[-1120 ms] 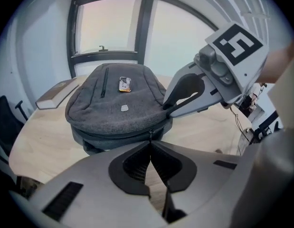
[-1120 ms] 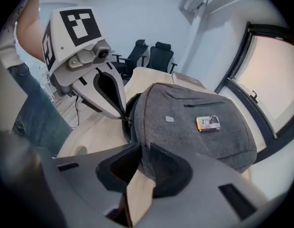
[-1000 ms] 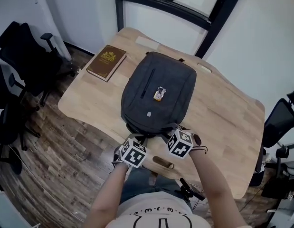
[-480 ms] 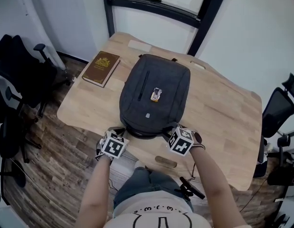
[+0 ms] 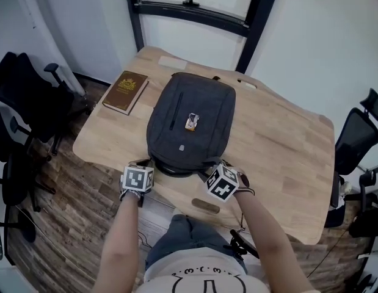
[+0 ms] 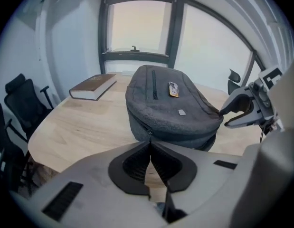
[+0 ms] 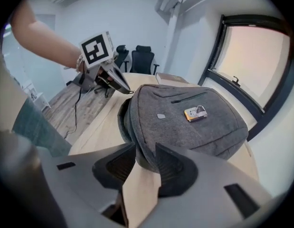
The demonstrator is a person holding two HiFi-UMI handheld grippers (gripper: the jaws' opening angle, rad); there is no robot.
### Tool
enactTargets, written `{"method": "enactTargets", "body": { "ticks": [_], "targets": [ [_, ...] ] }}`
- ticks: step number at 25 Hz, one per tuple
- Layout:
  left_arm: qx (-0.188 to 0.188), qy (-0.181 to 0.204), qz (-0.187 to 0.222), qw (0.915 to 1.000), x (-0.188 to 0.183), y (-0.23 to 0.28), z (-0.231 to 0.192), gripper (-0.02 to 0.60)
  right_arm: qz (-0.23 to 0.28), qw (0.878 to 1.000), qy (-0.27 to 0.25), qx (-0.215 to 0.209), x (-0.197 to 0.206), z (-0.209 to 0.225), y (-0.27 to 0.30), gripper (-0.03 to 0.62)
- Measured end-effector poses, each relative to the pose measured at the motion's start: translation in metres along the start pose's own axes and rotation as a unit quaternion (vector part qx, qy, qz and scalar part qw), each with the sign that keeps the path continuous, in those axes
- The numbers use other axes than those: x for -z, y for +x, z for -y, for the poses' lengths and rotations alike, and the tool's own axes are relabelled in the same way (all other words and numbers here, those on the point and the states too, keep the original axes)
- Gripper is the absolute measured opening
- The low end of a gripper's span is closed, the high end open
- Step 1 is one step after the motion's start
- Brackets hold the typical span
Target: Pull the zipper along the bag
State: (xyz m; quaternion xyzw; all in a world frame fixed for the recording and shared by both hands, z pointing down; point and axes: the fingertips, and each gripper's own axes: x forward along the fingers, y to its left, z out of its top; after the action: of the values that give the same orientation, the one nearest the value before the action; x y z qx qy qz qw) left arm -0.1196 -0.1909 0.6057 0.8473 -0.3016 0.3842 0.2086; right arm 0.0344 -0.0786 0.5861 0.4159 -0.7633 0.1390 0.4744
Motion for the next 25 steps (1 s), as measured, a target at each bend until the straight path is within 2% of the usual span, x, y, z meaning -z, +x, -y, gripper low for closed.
{"method": "enactTargets", "body": {
  "ticks": [2, 5, 9, 14, 17, 20, 25],
  "targets": [
    [-0.009, -0.026, 0.008, 0.9996, -0.001, -0.003, 0.001, 0.02, 0.017, 1.0, 0.022, -0.002, 0.0, 0.002, -0.01, 0.183],
    [-0.024, -0.041, 0.01, 0.9988, -0.003, -0.004, 0.001, 0.02, 0.03, 0.999, 0.024, 0.0, 0.001, 0.006, -0.024, 0.183],
    [-0.027, -0.031, -0.005, 0.9992, -0.002, -0.005, 0.002, 0.02, 0.047, 0.998, 0.031, -0.006, 0.003, 0.0, -0.035, 0.183],
    [-0.008, -0.004, -0.014, 0.9999, -0.002, -0.004, 0.001, 0.02, 0.066, 0.997, 0.051, 0.0, -0.001, -0.004, -0.036, 0.183],
    [0.024, 0.017, -0.013, 0.9995, -0.003, -0.003, -0.002, 0.02, 0.073, 0.995, 0.069, 0.003, -0.007, -0.007, -0.029, 0.183],
    [0.075, 0.049, -0.009, 0.9959, -0.002, -0.001, -0.003, 0.02, 0.074, 0.993, 0.088, 0.006, -0.016, -0.011, -0.019, 0.181],
    [0.159, 0.109, -0.006, 0.9812, 0.0, -0.001, -0.003, 0.02, 0.078, 0.987, 0.141, 0.009, -0.05, -0.017, 0.006, 0.181]
  ]
}}
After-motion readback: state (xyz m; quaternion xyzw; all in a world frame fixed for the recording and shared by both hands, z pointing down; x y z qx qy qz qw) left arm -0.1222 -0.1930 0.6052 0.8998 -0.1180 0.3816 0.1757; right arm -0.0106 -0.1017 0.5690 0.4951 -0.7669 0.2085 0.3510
